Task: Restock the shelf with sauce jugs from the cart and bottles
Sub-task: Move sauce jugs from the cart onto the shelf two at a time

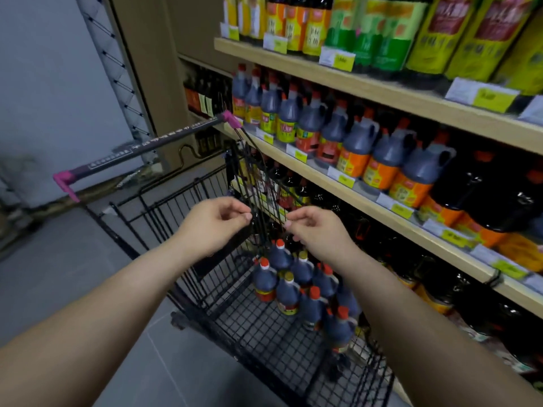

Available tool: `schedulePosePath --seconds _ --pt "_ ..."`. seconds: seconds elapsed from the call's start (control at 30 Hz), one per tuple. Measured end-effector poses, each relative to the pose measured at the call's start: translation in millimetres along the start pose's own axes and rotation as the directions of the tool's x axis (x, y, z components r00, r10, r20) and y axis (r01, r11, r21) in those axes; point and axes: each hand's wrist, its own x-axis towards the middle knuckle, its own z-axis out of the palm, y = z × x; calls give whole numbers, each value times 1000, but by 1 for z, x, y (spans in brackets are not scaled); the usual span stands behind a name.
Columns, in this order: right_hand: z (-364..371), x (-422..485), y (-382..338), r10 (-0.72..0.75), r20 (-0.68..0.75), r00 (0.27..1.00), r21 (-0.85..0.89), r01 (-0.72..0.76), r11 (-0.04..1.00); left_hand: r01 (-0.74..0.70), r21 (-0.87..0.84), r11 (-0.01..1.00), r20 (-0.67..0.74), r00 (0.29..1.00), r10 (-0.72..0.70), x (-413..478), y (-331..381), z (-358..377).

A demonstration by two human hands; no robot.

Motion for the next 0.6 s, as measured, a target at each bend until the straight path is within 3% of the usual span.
schedulePosePath --seconds 0.3,0.5,0.6 --pt "1 64 28 176 -143 974 8 -177 984 -56 -26 998 221 973 60 111 -29 26" --pt "30 95 39 307 -367 878 0 -330 944 -102 -60 993 457 882 118 186 -64 41" --pt "54 104 44 404 -408 819 88 -405 910 -127 -85 988 539 829 153 211 -83 45"
